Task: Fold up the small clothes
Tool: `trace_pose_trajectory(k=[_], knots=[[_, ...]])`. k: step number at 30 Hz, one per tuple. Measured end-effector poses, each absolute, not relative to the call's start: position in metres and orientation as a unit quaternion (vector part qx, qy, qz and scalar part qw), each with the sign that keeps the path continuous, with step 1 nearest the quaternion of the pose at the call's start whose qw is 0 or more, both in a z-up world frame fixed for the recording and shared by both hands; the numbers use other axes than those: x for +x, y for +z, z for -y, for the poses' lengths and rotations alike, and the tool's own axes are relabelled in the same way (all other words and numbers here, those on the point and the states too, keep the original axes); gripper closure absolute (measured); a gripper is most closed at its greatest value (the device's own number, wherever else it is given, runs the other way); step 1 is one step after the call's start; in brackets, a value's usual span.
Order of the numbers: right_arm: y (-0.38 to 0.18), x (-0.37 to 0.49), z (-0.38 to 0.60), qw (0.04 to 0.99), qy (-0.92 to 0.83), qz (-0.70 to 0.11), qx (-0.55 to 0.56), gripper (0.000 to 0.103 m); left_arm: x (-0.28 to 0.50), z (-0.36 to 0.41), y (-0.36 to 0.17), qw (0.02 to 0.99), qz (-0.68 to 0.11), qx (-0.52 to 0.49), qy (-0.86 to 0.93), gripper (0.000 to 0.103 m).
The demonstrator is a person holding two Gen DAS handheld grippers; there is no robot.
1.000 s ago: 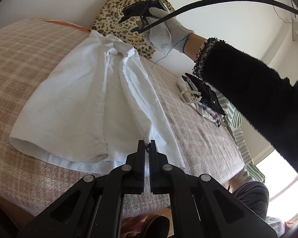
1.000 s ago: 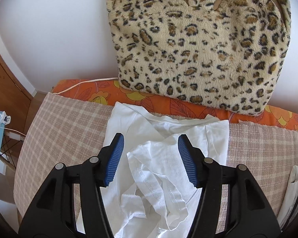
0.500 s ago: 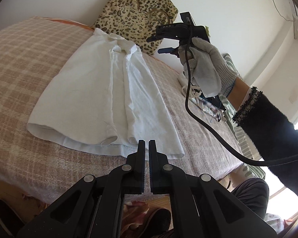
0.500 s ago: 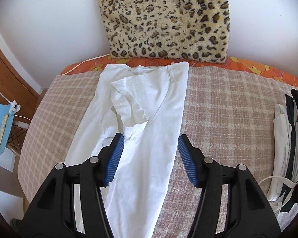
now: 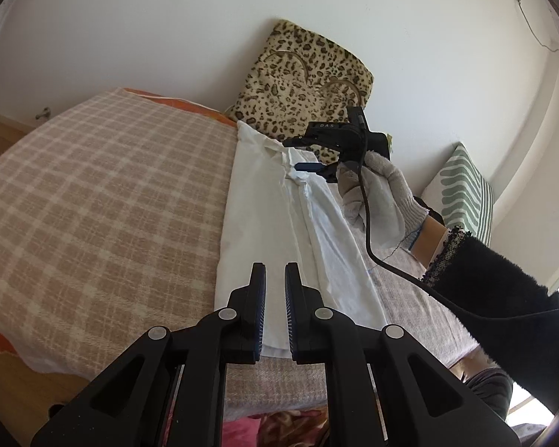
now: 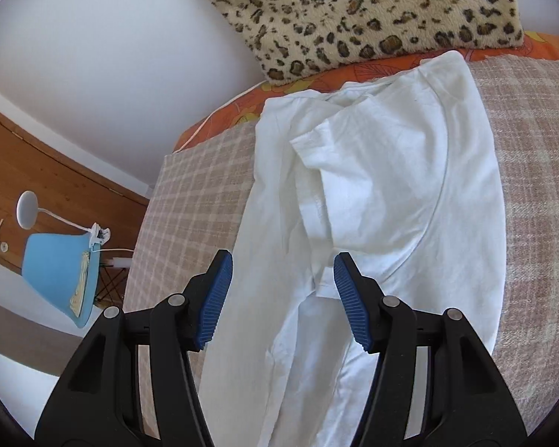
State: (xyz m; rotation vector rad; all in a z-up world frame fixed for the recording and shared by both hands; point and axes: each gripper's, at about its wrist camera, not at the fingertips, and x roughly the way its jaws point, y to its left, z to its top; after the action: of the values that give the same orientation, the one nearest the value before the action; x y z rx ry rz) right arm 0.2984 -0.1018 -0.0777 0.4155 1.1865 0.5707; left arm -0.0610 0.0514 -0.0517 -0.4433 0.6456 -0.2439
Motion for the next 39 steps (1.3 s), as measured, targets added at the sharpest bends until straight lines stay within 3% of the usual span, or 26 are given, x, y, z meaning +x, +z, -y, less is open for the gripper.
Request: trace_pose_trajectory(k=[3,13,25,30,39], knots=[[-0.06,0.283,0.099,0.789,0.255,-0.54,0.143,0.043,-0.051,-0.053,-0.047,0.918,-0.315,-0.202,-0.13,0.094],[-0.009,0.182,0.197,0.816,0.202,-0.519,0.156,0.043,-0.022,-0.02,-0.042,0.892,-0.357,-0.151,-0.231,0.09],[-0.055,0.047,0.207,0.809,0.191,-0.553,0.062,0.043,0.005,-0.025,-0.034,0.885,-0.378,-0.124,-0.241,0.088],[-0.071,0.024,0.199,0.803,0.191,-0.564,0.032,0.043,0.01,-0.027,-0.044,0.882,-0.396,-0.086,-0.24,0.076],[-0.083,0.017,0.194,0.806,0.188,-0.561,0.001,0.049,0.023,-0.046,-0.084,0.858,-0.454,-0.102,-0.219,0.076]])
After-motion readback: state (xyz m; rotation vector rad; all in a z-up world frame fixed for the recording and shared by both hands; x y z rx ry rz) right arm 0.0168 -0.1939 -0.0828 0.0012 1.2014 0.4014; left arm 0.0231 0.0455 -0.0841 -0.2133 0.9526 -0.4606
